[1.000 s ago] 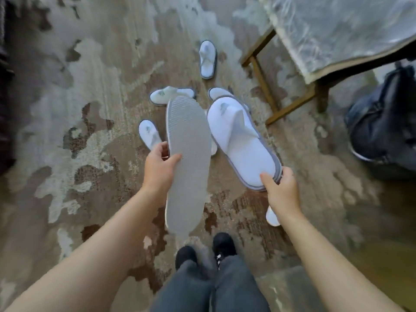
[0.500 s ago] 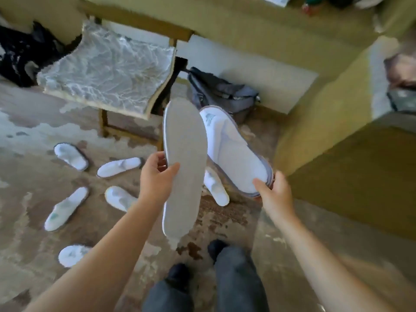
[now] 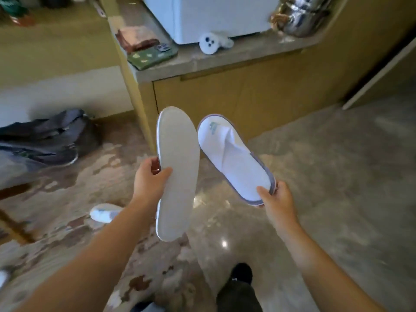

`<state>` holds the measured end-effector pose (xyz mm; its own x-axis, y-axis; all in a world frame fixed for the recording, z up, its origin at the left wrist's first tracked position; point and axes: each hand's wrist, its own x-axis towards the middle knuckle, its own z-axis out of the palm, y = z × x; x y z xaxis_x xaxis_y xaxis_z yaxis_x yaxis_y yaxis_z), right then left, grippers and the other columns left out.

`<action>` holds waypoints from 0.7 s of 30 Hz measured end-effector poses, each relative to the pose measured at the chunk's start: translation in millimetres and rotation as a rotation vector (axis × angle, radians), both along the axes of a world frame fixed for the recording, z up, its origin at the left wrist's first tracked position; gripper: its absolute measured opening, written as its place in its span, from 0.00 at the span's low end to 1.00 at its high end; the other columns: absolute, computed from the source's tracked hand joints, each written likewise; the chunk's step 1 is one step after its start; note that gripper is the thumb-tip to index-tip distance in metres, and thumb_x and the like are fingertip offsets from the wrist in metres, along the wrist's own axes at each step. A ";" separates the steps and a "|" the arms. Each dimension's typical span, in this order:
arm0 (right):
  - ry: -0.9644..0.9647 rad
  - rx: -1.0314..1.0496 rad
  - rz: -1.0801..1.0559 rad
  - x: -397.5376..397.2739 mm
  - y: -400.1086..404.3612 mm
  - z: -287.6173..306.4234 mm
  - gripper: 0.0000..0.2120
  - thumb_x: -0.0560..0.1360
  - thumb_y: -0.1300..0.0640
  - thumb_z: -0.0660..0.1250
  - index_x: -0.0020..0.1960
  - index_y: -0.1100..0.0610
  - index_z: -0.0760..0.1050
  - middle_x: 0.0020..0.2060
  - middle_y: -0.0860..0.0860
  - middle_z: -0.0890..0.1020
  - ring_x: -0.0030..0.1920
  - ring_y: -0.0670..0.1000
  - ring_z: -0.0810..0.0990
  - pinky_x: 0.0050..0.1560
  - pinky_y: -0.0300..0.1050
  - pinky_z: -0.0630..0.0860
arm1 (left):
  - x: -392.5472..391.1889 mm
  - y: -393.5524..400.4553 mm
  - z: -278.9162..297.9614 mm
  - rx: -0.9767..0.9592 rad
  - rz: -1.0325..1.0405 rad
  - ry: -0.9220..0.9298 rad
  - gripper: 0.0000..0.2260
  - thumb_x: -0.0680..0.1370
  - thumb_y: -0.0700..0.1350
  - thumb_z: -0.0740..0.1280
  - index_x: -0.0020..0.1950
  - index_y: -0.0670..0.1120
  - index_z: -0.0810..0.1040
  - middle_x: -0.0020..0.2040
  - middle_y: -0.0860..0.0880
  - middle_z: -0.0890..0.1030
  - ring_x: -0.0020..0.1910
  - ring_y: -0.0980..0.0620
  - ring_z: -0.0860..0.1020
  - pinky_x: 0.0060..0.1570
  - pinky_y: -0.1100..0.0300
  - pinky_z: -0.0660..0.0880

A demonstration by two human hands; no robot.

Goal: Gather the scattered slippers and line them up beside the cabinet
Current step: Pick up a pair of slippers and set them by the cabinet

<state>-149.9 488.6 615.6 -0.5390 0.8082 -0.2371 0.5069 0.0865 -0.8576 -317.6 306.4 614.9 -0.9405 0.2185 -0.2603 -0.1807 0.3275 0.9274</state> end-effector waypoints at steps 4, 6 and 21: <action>0.034 -0.071 -0.098 46.8 92.2 -5.7 0.07 0.71 0.63 0.64 0.46 0.62 0.67 0.39 0.52 0.74 0.44 0.57 0.75 0.45 0.58 0.77 | 32.1 109.7 -2.3 -0.011 -0.096 0.006 0.10 0.72 0.37 0.65 0.52 0.45 0.73 0.45 0.49 0.77 0.43 0.50 0.76 0.38 0.61 0.72; 0.040 -0.109 -0.133 68.3 134.8 -6.5 0.08 0.71 0.63 0.64 0.48 0.60 0.67 0.40 0.51 0.74 0.45 0.56 0.76 0.47 0.59 0.77 | 49.6 158.7 -2.3 -0.015 -0.122 -0.019 0.10 0.73 0.37 0.65 0.53 0.44 0.73 0.46 0.49 0.77 0.45 0.49 0.76 0.42 0.56 0.72; -0.015 -0.181 -0.067 42.9 360.1 -70.9 0.11 0.72 0.65 0.63 0.52 0.61 0.65 0.45 0.52 0.73 0.46 0.54 0.75 0.42 0.53 0.79 | 27.4 371.5 -56.3 -0.084 -0.028 -0.106 0.12 0.73 0.35 0.64 0.56 0.39 0.73 0.47 0.44 0.77 0.46 0.47 0.75 0.47 0.54 0.72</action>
